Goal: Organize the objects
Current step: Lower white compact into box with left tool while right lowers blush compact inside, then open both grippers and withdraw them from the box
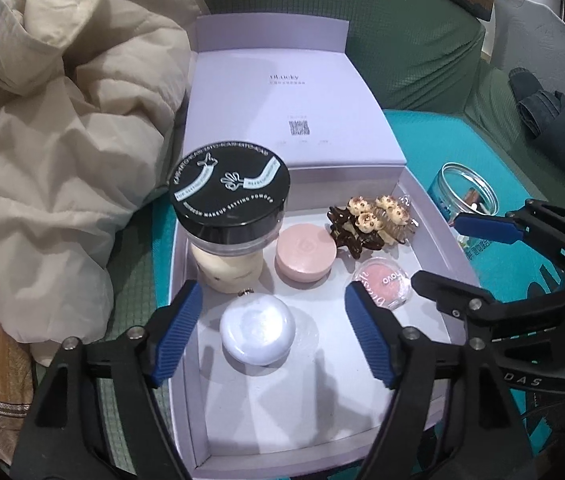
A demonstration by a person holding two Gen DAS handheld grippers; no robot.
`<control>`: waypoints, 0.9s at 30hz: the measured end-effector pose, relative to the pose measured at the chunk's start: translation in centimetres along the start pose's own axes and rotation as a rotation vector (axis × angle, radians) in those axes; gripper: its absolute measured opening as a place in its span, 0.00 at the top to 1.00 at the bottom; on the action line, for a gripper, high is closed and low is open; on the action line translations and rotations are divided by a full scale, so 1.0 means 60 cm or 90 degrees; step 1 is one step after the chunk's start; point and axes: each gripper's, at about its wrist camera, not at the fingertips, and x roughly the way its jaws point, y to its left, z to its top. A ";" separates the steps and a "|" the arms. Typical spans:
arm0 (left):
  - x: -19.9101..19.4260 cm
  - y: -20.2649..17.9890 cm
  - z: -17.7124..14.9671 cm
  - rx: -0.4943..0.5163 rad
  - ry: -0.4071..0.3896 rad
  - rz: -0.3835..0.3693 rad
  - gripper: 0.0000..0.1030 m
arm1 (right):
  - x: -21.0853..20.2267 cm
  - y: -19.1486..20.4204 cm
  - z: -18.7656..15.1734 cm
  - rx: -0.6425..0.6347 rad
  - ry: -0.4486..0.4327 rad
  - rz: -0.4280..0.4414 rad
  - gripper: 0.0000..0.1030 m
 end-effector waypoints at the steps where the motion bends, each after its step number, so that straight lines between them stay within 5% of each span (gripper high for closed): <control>1: -0.004 -0.002 0.000 0.001 -0.004 0.006 0.25 | -0.004 0.000 -0.002 -0.003 -0.002 0.000 0.33; 27: -0.124 -0.032 -0.039 -0.025 -0.052 0.036 0.17 | -0.121 0.014 -0.047 0.006 -0.049 -0.005 0.27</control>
